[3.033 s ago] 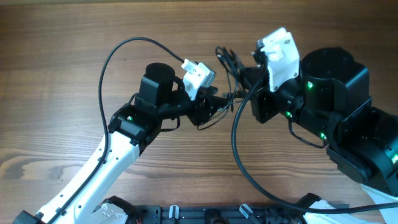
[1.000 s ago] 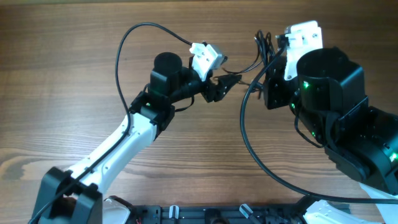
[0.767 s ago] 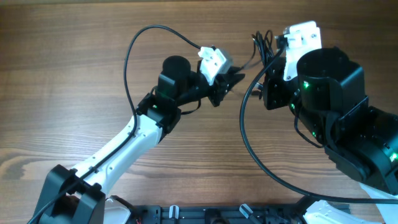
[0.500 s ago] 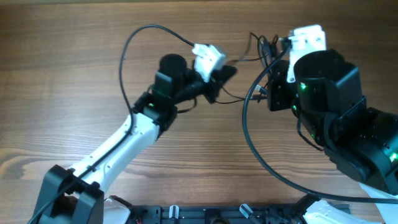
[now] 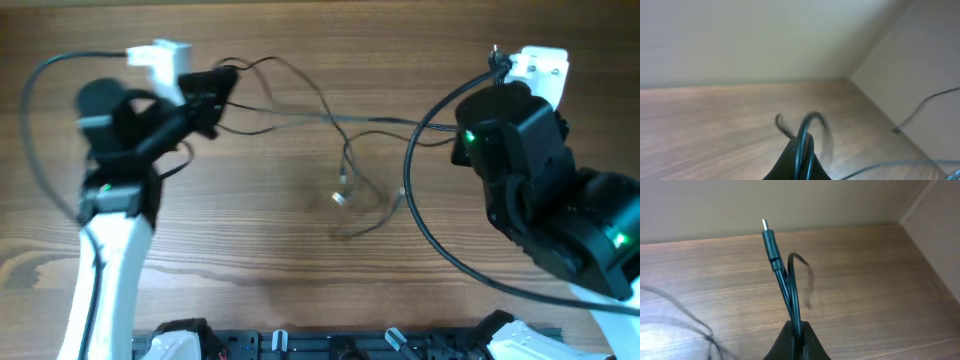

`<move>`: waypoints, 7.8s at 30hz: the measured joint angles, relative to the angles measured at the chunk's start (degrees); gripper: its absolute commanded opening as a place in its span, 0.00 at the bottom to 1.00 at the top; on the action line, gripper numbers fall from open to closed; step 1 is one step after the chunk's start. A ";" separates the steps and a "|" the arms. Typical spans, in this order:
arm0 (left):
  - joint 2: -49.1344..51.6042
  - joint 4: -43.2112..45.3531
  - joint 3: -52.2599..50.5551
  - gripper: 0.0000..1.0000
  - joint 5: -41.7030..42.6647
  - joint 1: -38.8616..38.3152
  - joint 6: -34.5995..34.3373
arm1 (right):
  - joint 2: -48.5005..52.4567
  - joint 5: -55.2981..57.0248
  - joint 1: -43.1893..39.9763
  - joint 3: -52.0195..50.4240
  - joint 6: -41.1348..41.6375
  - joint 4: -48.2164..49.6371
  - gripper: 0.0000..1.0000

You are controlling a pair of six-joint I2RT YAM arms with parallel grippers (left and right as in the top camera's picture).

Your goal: Untangle cables

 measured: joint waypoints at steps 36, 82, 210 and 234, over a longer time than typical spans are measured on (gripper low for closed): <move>-15.34 12.50 -0.09 0.04 8.17 11.87 -12.72 | 17.64 -61.79 -8.74 0.00 -47.50 0.55 1.00; 4.57 -34.51 0.11 1.00 -24.17 11.98 0.37 | 46.77 -56.54 12.57 -0.33 -32.48 10.03 1.00; 16.13 -33.09 0.11 0.96 -14.01 -33.64 21.09 | 19.78 -10.67 -44.70 33.00 -35.50 25.90 0.04; 16.13 -38.03 0.11 0.96 -13.99 -39.21 21.09 | 42.38 -50.40 -89.74 29.88 -9.42 25.99 0.36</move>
